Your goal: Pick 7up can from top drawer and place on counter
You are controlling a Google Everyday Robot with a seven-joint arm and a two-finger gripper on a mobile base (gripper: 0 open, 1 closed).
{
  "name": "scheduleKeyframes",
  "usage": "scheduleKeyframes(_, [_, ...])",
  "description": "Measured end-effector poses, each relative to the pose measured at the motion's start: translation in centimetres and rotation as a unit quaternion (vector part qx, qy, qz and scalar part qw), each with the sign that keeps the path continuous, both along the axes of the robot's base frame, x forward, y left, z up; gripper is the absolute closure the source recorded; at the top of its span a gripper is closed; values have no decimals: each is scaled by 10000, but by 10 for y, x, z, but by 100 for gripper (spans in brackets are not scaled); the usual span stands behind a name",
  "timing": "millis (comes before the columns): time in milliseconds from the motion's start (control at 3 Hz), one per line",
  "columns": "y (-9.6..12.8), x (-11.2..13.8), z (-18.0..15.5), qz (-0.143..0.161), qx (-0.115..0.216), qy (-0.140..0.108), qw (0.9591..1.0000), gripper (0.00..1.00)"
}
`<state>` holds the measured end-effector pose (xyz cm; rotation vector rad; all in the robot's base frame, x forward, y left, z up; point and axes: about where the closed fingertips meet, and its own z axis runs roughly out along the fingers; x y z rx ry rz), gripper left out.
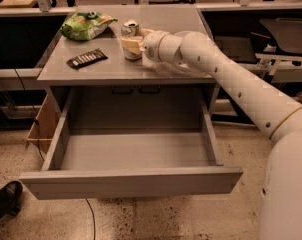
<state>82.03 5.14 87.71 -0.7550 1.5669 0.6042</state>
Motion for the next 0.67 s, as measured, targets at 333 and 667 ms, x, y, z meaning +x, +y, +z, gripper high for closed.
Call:
scheduleKeyframes(333, [0, 1, 4, -2, -5, 10, 10000, 50])
scheduleKeyframes(667, [1, 2, 2, 17, -28, 48, 10000, 27])
